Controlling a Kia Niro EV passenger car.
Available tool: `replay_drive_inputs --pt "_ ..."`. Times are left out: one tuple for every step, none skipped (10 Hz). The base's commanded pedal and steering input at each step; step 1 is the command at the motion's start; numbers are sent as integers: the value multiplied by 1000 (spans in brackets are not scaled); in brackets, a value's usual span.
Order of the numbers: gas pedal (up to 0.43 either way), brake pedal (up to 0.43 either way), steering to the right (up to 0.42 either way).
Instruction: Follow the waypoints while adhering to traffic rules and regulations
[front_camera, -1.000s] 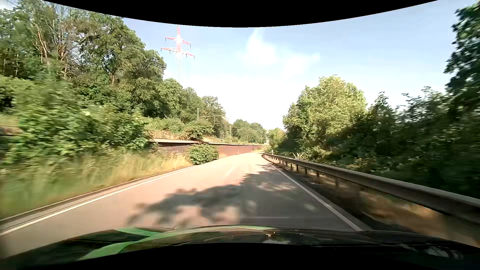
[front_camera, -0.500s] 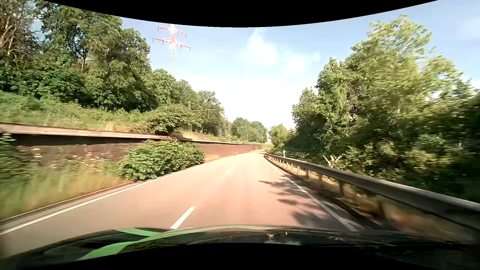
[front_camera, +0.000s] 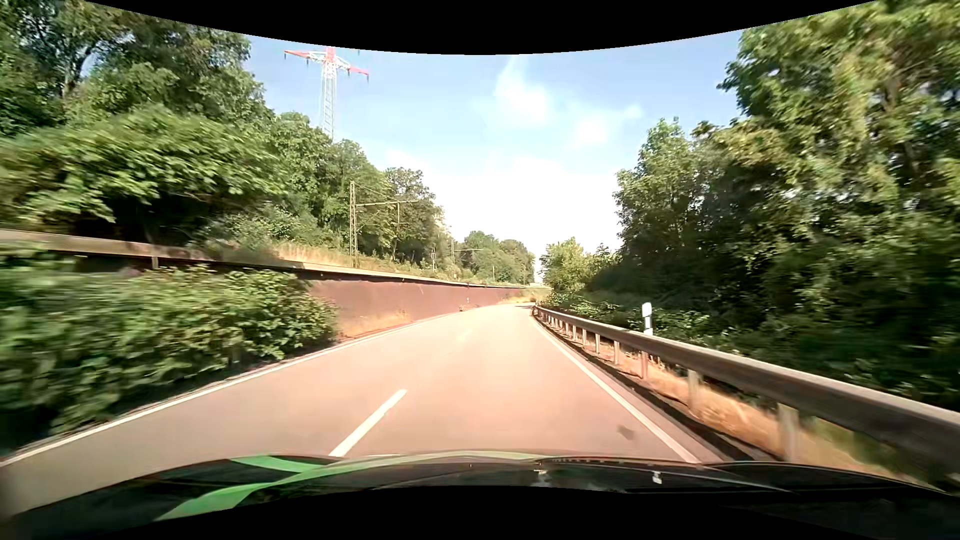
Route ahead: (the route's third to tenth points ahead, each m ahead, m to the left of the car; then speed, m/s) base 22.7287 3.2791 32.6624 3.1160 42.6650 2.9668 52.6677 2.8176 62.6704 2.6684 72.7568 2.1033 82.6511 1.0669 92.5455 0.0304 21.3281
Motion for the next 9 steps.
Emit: replay_drive_inputs --pt "209 0 2" --pt "177 0 2" --pt "150 0 2" --pt "130 0 3" --pt "130 0 4" --pt "130 0 4" --pt "130 0 4" --pt "130 0 4" --pt "130 0 4"
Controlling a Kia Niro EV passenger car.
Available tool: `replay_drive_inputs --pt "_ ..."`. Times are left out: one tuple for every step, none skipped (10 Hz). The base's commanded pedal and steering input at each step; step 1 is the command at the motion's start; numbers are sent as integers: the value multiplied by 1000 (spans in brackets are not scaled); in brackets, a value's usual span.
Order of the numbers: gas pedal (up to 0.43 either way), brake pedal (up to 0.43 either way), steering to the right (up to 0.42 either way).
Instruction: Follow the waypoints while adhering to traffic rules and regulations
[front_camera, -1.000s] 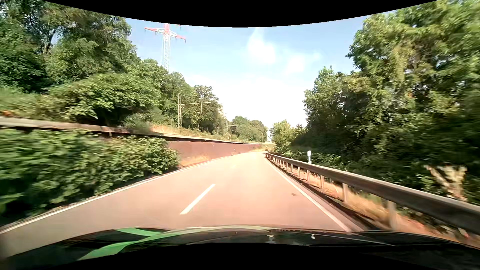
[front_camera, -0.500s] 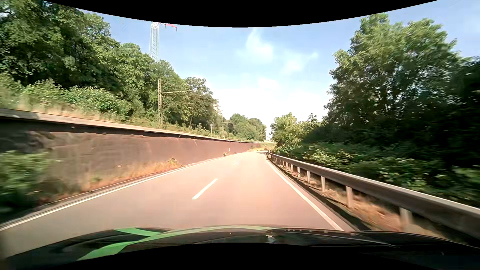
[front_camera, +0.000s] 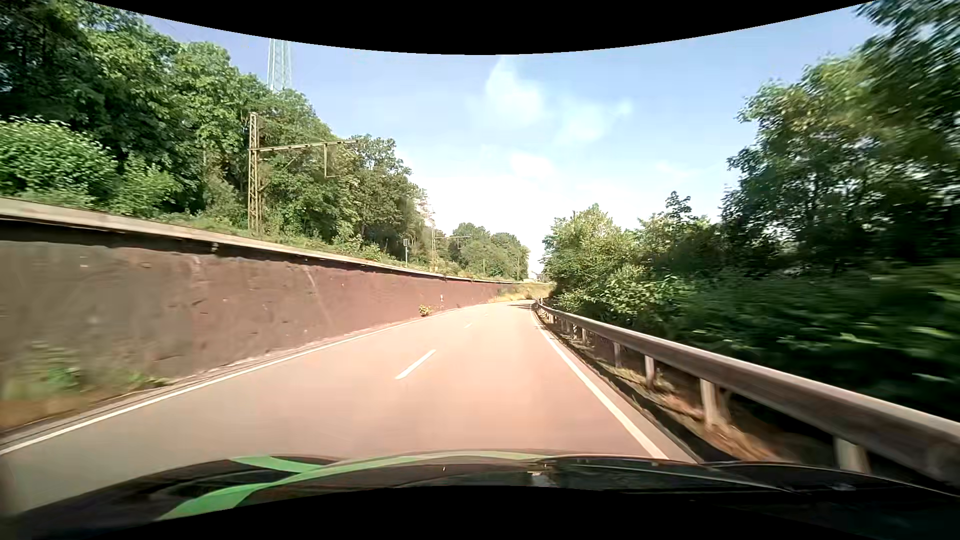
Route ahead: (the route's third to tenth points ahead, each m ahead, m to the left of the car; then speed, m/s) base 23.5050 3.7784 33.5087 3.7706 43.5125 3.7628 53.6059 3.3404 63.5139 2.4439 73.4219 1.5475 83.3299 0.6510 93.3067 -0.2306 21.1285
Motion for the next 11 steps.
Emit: replay_drive_inputs --pt "130 0 4" --pt "130 0 4" --pt "130 0 4" --pt "118 0 4" --pt "110 0 4" --pt "110 0 4" --pt "110 0 4" --pt "130 0 4" --pt "150 0 4" --pt "157 0 4" --pt "157 0 4"
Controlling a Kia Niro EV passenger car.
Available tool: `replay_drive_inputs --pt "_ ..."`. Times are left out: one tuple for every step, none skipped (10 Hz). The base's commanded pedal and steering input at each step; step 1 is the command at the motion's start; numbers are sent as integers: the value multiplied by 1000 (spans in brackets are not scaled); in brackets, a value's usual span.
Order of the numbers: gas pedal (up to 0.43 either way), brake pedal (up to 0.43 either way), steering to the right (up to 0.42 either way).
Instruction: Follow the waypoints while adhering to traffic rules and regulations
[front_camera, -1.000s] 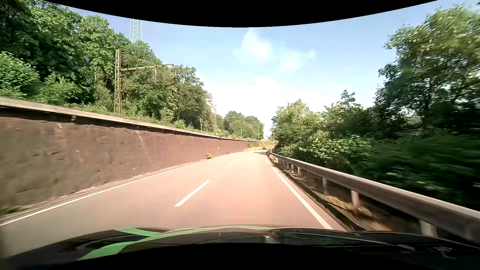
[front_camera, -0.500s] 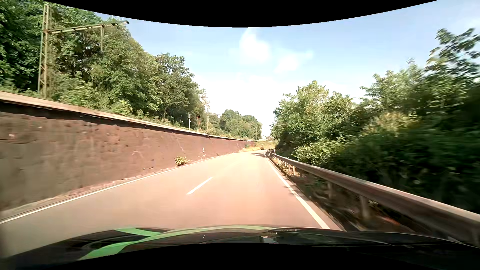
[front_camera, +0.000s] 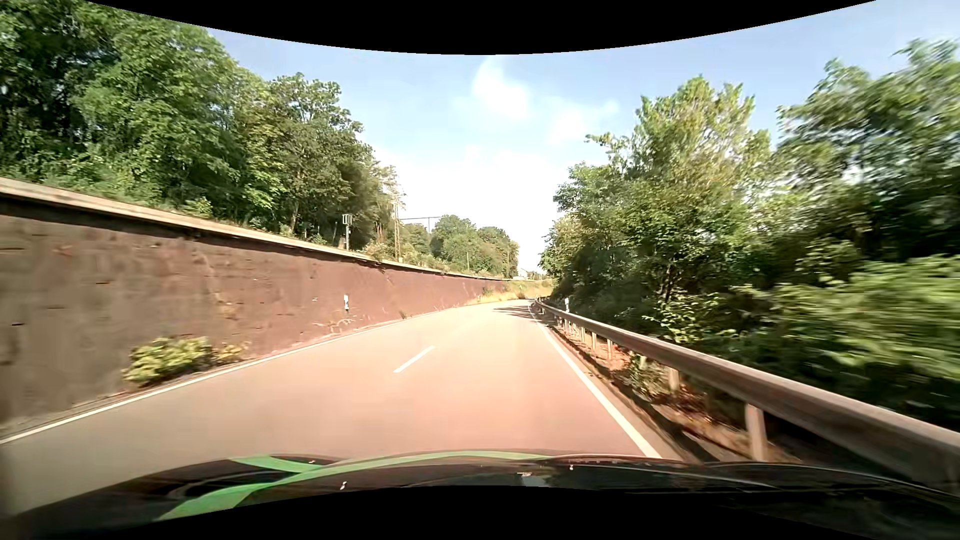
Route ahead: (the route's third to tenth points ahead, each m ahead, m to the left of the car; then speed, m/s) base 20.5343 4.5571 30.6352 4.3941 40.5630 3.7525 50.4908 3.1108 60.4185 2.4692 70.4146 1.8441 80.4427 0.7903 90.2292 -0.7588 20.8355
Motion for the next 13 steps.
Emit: replay_drive_inputs --pt "157 0 4" --pt "150 0 4" --pt "138 0 3" --pt "130 0 3" --pt "130 0 3" --pt "130 0 3" --pt "138 0 3" --pt "150 0 3" --pt "177 0 3" --pt "189 0 3" --pt "197 0 3" --pt "197 0 3" --pt "209 0 3"
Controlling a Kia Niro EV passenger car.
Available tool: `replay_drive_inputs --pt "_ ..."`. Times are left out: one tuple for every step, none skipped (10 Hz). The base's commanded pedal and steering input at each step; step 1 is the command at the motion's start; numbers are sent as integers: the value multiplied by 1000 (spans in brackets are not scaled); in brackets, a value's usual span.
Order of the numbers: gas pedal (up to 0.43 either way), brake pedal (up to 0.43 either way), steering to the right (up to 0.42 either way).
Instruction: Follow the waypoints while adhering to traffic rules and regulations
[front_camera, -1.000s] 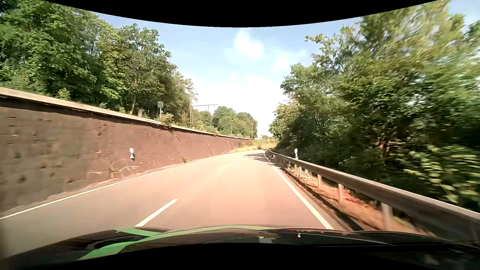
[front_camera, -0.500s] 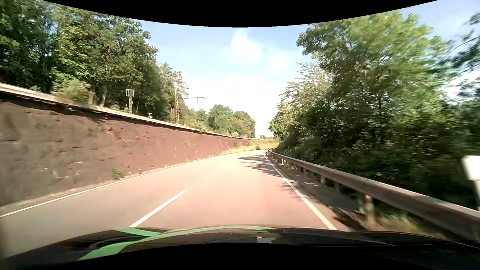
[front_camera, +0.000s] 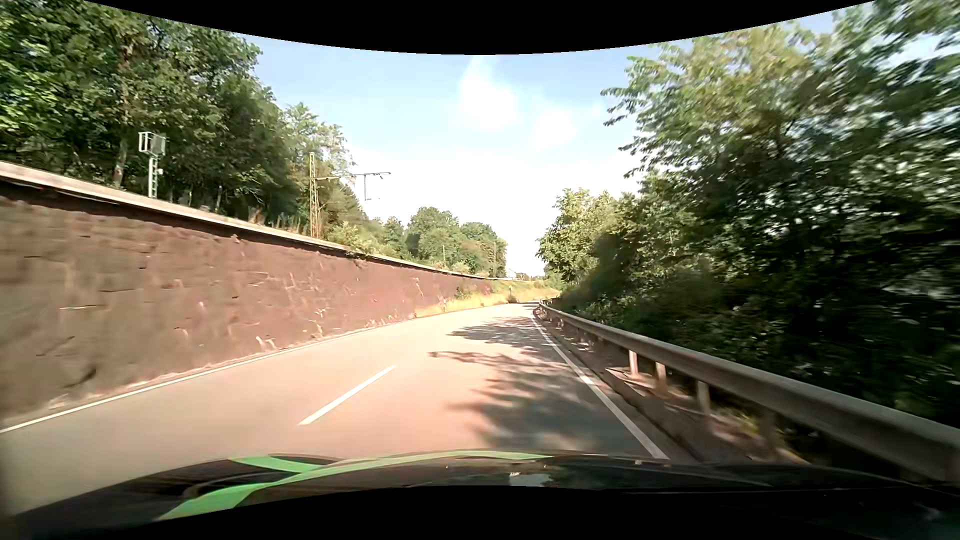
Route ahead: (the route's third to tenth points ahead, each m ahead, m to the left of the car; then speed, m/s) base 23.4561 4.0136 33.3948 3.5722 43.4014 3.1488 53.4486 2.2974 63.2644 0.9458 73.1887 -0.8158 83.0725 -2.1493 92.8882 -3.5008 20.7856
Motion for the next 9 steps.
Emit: replay_drive_inputs --pt "209 0 3" --pt "220 0 3" --pt "240 0 3" --pt "240 0 3" --pt "240 0 4" --pt "240 0 5" --pt "197 0 6" --pt "177 0 9" --pt "177 0 11"
